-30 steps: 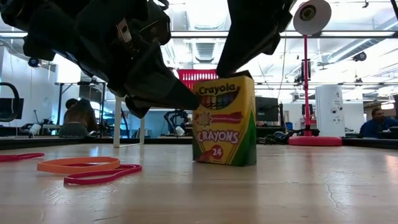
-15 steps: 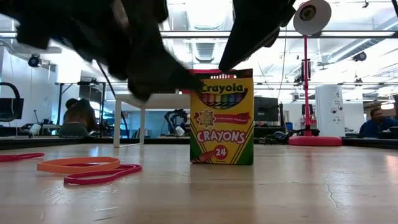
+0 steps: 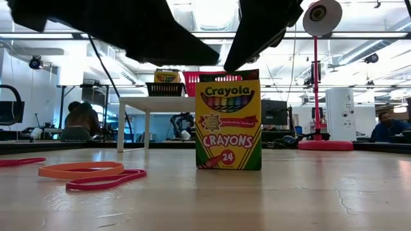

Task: Pick & Place Office Desk Supplies
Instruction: Put the crayon box into the black bin on the shelf

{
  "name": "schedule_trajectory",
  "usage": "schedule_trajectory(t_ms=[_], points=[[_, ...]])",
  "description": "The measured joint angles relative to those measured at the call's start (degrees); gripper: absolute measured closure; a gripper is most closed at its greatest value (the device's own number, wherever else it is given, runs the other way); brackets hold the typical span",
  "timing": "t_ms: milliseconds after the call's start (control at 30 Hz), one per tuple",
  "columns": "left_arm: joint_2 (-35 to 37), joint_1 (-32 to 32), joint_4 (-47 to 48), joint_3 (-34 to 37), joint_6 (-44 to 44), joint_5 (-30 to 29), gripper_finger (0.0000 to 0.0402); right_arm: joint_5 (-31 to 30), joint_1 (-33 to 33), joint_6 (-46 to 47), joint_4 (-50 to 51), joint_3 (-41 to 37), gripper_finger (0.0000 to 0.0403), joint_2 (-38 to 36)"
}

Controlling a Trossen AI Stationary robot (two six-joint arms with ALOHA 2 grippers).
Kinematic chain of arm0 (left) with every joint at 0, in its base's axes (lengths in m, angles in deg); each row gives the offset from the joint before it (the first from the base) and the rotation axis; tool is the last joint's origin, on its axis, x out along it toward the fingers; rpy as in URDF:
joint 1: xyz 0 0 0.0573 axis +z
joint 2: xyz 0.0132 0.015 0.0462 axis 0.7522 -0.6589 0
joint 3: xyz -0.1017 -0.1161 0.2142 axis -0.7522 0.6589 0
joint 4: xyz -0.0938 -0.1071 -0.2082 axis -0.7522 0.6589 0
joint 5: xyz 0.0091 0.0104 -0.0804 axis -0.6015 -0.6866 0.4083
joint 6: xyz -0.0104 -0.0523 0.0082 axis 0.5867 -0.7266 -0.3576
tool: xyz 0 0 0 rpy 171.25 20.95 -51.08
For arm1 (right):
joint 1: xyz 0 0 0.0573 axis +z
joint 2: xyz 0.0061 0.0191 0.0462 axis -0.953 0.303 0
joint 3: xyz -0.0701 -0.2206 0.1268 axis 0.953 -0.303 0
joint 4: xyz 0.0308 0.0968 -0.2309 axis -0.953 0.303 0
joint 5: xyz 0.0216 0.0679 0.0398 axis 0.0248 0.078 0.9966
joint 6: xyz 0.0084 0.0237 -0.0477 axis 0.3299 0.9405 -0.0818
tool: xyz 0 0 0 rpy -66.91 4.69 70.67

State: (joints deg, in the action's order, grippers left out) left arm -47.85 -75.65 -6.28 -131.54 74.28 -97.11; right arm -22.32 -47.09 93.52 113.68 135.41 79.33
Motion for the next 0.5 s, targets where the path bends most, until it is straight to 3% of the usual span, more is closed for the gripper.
schedule_trajectory(t_ms=[133,267,367,500], points=[[-0.01,0.98,0.27,0.13,-0.13,-0.32,0.0197,0.00,0.00,-0.01,0.00,0.00,0.0394,0.00],[-0.02,1.88,1.93,0.16,-2.95,-0.34,0.0156,0.01,0.00,-0.12,-0.09,0.00,0.0394,0.00],[-0.02,2.64,1.88,0.16,-4.80,-0.32,0.0154,0.00,0.00,-0.17,-0.11,0.00,0.0394,0.00],[-0.02,3.53,2.02,0.16,-5.46,1.88,0.0190,0.02,0.00,-0.17,-0.13,0.00,0.0394,0.00]])
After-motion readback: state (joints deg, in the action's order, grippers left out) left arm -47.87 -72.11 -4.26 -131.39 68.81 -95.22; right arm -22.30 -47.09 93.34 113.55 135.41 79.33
